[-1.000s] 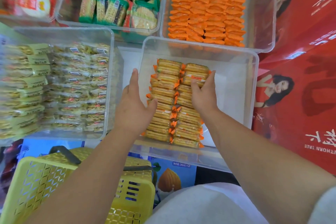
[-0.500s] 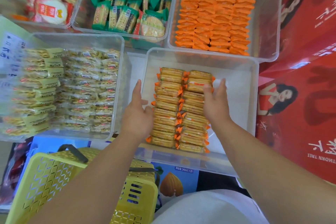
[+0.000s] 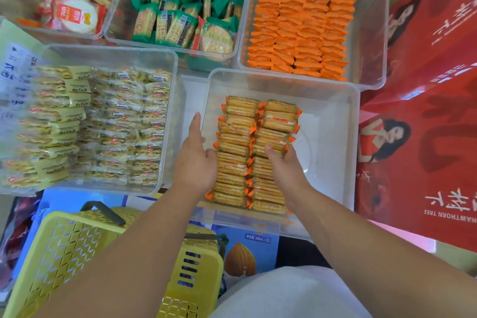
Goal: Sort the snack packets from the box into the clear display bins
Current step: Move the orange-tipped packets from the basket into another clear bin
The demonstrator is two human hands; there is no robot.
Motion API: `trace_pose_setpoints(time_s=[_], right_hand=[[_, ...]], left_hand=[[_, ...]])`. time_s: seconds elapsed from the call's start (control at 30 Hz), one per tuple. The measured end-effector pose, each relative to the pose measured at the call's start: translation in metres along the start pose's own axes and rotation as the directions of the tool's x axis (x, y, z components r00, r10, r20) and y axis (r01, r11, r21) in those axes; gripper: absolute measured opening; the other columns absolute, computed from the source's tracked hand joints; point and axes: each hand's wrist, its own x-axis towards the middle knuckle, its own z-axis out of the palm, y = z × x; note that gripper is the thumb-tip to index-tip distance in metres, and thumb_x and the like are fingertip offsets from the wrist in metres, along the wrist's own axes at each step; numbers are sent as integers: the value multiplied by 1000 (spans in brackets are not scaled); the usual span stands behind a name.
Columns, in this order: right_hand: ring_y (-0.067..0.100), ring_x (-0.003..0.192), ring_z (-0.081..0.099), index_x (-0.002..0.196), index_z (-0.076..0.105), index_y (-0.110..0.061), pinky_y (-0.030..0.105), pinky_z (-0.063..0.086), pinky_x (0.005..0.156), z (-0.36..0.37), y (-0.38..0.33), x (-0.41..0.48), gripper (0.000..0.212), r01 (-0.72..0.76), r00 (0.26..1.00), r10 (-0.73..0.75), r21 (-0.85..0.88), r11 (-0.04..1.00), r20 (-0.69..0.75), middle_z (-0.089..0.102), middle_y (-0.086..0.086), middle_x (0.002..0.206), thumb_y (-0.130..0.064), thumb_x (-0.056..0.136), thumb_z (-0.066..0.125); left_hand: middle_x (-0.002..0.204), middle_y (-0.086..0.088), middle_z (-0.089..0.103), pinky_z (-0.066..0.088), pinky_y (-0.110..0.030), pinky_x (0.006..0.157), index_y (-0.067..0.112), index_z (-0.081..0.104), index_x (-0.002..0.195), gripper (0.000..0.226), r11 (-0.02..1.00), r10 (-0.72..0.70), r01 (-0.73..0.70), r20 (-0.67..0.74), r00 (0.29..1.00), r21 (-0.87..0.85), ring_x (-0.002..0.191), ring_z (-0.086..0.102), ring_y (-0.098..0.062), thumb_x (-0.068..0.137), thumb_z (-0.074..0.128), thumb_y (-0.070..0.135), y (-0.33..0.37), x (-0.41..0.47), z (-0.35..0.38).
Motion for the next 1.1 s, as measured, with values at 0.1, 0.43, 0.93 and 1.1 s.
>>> trace_pose_setpoints(time_s=[0.1, 0.43, 0.93, 1.1], right_hand=[[25, 154, 17, 160, 17, -24, 49, 23, 123, -17, -13, 10, 90, 85, 972, -166, -412, 907, -165, 19, 5, 167, -58, 90, 62], [29, 148, -33, 158, -21, -23, 57, -9, 122, -6, -24, 53, 92, 336, 898, -335, -936, 108, 284, -34, 2, 162, -80, 90, 3], [26, 156, -3, 159, 15, -7, 40, 19, 125, -5, -22, 49, 73, 436, 812, -583, -629, 644, -33, -10, 8, 167, -44, 104, 45], [22, 154, 17, 162, 7, -16, 31, 17, 120, 5, -29, 53, 73, 269, 921, -354, -393, 880, -164, 13, 4, 169, -48, 105, 39]], left_hand=[[152, -6, 47, 52, -49, 100, 47, 2, 160, 78, 1000, 3, -3, -6, 1000, -6, 124, 60, -27, 104, 43, 12, -2, 0, 1], [148, -4, 48, 54, -44, 89, 46, -1, 160, 80, 999, 29, -27, -44, 999, 40, 110, 61, -23, 104, 47, 16, -5, 2, 5], [151, -2, 47, 53, -47, 93, 46, -1, 159, 76, 995, 47, -42, -54, 997, 91, 117, 62, -28, 105, 47, 23, -9, 4, 7], [149, -3, 49, 52, -44, 91, 45, -1, 160, 77, 996, 59, -54, -63, 996, 75, 115, 63, -27, 105, 48, 22, -12, 5, 9]])
